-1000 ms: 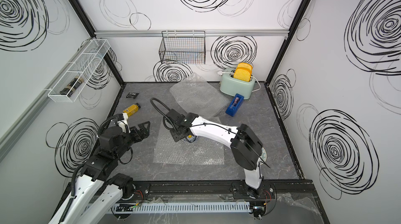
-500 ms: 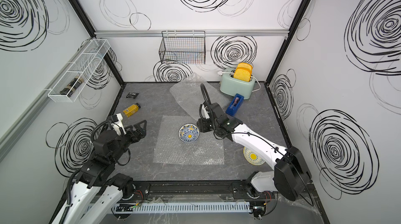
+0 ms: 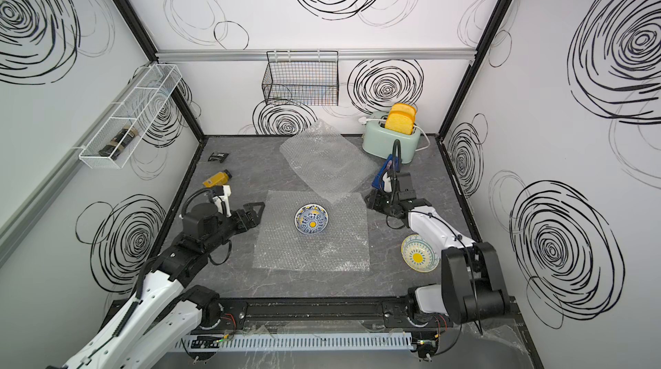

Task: Wrap bowls in bubble wrap
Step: Wrap the bowl in bubble wrap.

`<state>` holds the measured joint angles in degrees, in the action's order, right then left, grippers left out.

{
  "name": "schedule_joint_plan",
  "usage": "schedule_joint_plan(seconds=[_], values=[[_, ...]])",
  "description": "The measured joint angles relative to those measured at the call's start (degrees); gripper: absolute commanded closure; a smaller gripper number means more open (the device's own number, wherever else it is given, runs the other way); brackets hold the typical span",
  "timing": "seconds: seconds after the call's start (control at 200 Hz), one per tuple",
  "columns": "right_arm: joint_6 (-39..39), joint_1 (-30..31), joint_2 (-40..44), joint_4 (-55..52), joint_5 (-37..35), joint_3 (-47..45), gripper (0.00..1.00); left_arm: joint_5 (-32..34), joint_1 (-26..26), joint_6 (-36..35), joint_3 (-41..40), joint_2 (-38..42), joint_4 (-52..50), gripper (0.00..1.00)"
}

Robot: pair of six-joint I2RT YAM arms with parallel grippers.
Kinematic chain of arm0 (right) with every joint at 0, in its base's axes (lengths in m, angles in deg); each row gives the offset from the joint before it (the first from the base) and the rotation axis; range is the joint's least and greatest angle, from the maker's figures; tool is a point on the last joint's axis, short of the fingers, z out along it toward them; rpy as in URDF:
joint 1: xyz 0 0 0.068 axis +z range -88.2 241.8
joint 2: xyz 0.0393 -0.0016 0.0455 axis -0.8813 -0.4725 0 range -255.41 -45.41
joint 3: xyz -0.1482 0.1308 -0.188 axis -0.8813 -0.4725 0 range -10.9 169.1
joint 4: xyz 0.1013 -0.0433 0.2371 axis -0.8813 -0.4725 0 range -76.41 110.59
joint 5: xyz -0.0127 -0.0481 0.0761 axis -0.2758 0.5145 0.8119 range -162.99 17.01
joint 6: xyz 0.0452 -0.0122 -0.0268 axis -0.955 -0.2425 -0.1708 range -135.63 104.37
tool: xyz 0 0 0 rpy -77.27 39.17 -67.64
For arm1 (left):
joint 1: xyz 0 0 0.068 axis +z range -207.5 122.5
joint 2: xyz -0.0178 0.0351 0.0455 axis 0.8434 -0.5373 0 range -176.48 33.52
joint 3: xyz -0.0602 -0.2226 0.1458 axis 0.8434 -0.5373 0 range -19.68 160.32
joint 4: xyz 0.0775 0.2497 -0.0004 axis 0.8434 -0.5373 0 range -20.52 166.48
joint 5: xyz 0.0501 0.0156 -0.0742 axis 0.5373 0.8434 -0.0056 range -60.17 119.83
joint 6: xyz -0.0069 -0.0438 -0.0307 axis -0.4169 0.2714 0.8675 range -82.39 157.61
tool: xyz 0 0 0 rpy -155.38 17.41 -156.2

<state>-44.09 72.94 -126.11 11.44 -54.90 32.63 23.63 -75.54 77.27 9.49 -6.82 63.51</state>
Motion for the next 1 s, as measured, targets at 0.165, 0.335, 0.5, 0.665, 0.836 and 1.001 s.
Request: schedule_joint_plan(seconds=[0.165,0.335,0.5,0.665,0.836,1.001], values=[[-1.2,-0.4,-8.6,2.6,3.3,2.2,0.40,0.6,-2.3,1.5,-2.5,-2.4,2.8,0.03],[-1.7,-0.4,-14.3,5.1,4.8,2.7,0.40,1.9,-2.9,2.5,-4.7,-2.9,5.1,0.03],[-2.4,-0.4,-17.3,7.6,6.4,3.9,0.44,3.0,-2.9,3.3,-6.3,-2.9,7.3,0.04],[-2.9,0.5,-19.1,9.2,7.8,4.9,0.56,3.9,-3.0,3.8,-8.0,-3.0,8.8,0.03],[-3.3,1.6,-19.8,10.3,10.4,5.6,0.74,4.0,-3.0,4.4,-9.9,-3.3,10.1,0.03],[-2.1,5.2,-17.2,11.0,11.3,5.6,0.84,3.9,-3.0,4.6,-10.7,-3.5,10.7,0.03]])
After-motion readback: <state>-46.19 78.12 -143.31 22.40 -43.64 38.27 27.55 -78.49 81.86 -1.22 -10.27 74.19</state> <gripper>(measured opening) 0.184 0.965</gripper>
